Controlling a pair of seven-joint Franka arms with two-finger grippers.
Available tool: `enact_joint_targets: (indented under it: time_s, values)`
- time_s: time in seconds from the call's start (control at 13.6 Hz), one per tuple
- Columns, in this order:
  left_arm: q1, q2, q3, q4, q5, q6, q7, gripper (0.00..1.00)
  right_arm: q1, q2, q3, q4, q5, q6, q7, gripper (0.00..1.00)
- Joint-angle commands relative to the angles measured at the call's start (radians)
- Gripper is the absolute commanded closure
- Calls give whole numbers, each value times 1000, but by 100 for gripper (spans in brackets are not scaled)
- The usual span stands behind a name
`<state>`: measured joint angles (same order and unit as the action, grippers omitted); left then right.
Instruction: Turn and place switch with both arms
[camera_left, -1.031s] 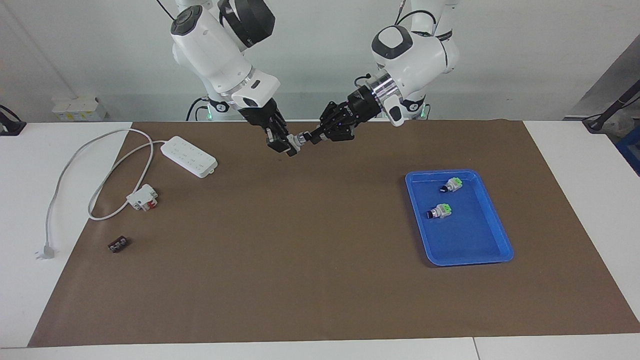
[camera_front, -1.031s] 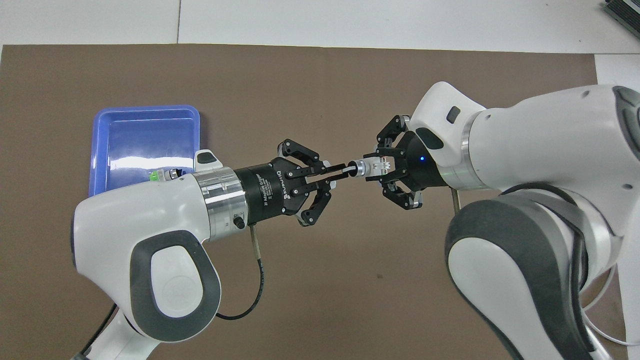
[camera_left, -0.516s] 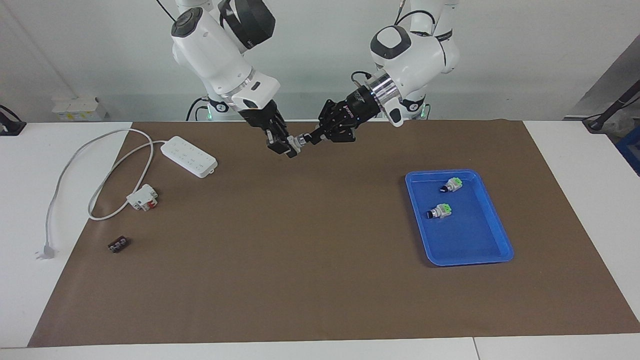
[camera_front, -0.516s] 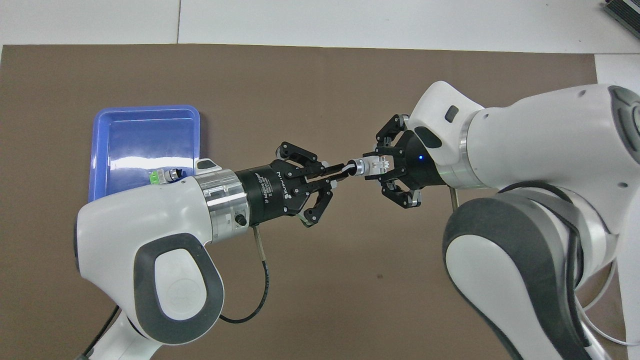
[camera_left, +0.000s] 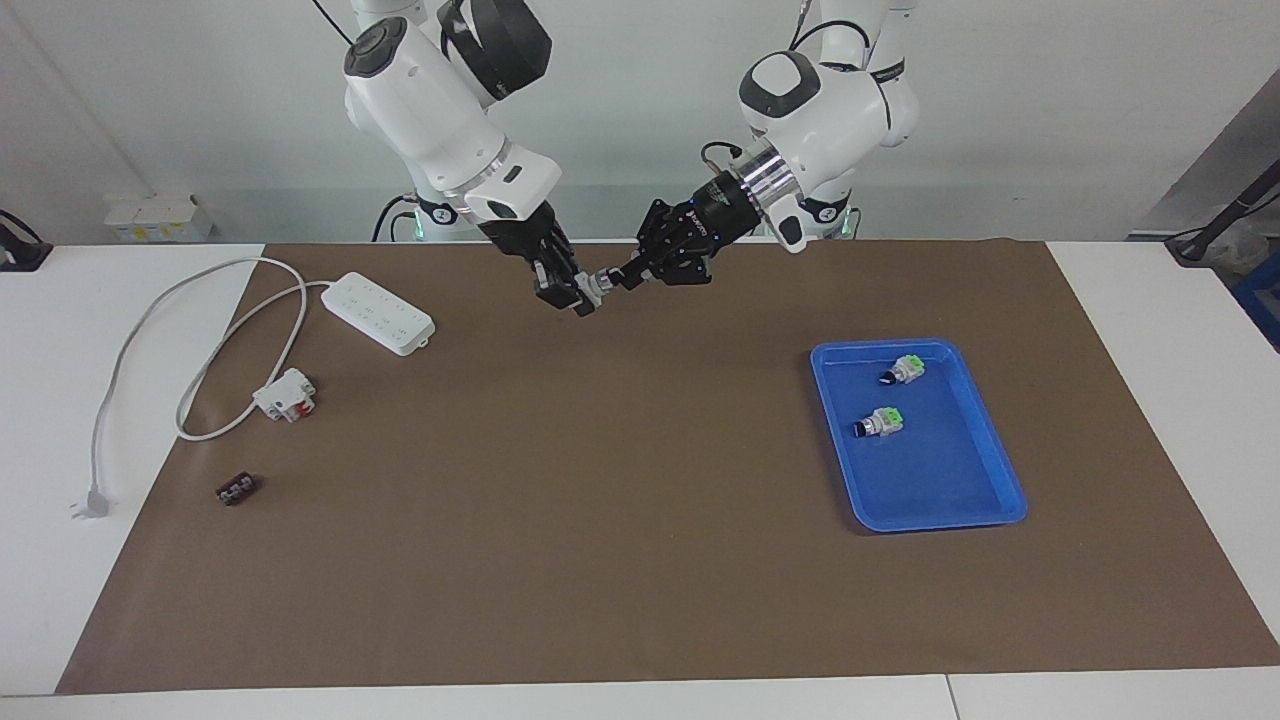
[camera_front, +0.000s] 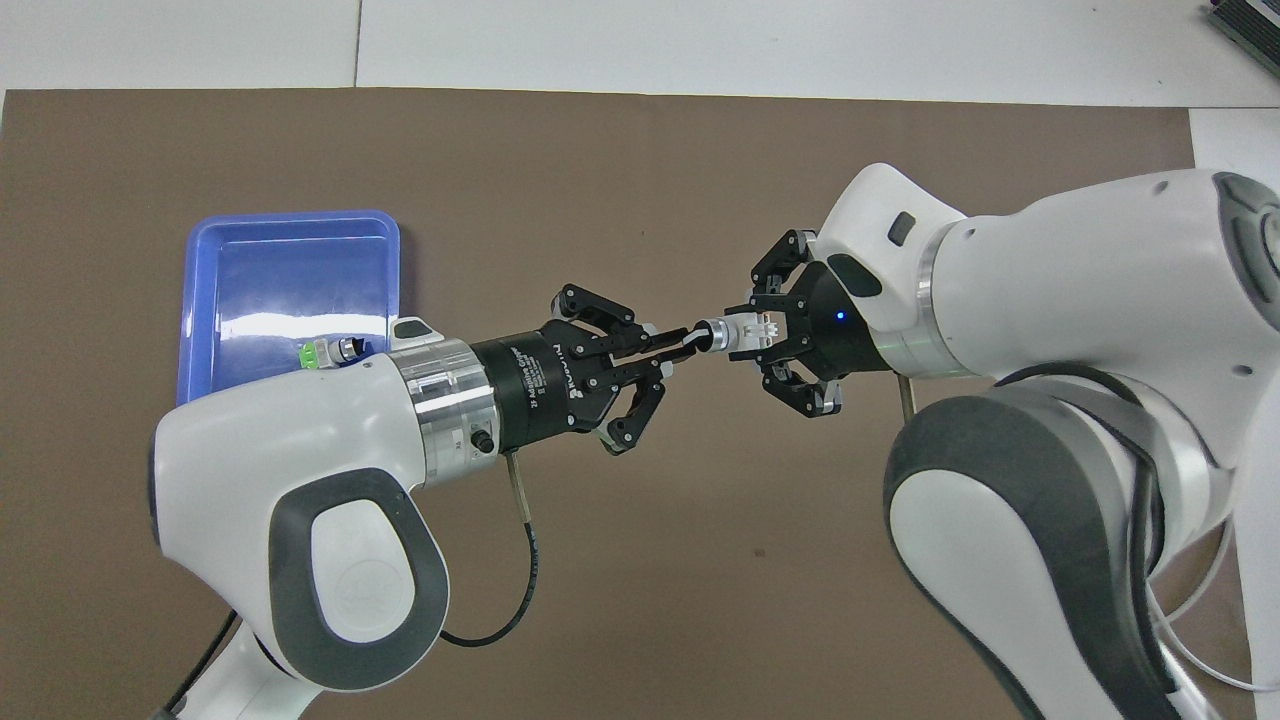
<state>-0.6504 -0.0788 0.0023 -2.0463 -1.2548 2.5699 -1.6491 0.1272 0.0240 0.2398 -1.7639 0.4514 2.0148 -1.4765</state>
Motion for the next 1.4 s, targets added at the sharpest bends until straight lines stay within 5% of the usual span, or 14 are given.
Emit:
enact_joint_targets:
  time_s: [0.0,0.29,0.59,0.88,1.33]
  values:
    - [-6,-1,10,-9,20,50,-12,100,2,-27,7,-26,30,-11,-18,0]
    - [-2,-1,12,-9,28,50,-3,100,6,-26,7,-17,27,-1,31,0]
    - [15,-1,12,-28,176,49,2,100,11,-24,-10,-2,1,5,90,0]
    - [95,-1,12,-48,397,38,102,100,14,-22,-28,20,-224,-4,241,0]
    - [267,-21,12,-78,638,-143,437,100,17,-13,-161,37,-358,-4,712,0]
